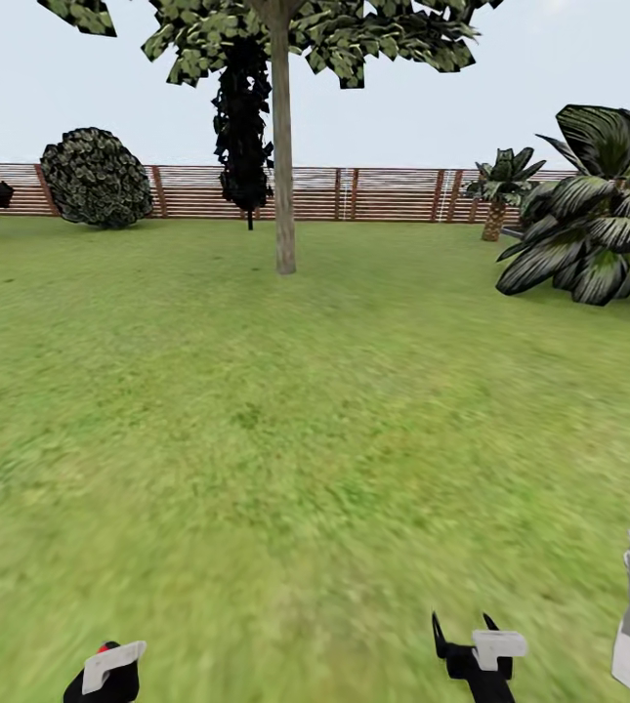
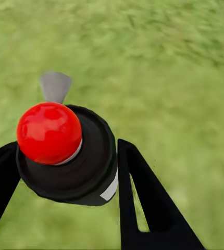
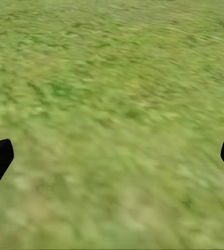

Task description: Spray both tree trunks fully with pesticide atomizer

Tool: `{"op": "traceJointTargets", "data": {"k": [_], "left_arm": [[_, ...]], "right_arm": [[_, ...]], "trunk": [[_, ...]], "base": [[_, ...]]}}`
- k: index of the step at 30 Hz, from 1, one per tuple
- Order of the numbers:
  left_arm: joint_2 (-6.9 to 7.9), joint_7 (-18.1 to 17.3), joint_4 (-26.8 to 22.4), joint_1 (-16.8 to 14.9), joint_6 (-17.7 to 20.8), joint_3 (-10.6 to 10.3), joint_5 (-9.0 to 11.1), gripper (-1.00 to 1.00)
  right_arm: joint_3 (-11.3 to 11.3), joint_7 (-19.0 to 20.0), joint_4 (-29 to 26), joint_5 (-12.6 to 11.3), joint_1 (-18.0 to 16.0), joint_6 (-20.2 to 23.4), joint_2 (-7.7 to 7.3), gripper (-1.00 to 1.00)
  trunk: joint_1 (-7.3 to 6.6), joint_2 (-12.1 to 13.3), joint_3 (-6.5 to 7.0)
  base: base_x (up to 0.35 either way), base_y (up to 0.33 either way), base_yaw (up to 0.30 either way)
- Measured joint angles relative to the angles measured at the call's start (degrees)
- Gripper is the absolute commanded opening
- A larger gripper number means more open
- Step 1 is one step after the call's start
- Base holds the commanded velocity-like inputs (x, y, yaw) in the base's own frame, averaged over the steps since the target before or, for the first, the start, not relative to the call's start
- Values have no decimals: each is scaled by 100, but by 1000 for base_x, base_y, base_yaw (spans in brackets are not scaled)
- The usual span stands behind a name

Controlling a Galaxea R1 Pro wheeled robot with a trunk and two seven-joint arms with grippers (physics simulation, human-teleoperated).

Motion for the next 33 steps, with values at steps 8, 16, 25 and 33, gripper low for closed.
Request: {"op": "traceJointTargets", "data": {"k": [8,16,25,33], "left_arm": [[1,0,-1,1,0,1,1,-100],[1,0,0,0,2,0,2,-100],[1,0,0,0,1,0,1,-100],[2,-1,0,0,0,0,0,-100]], "right_arm": [[0,1,3,0,-1,0,15,100],[0,1,3,0,0,0,8,100],[0,0,4,0,0,0,8,100],[0,1,1,0,0,0,8,100]], "trunk": [[0,0,-25],[0,0,-67],[0,0,-68],[0,0,-96]], "base": [[339,0,63],[339,0,26],[339,0,0],[339,0,0]]}}
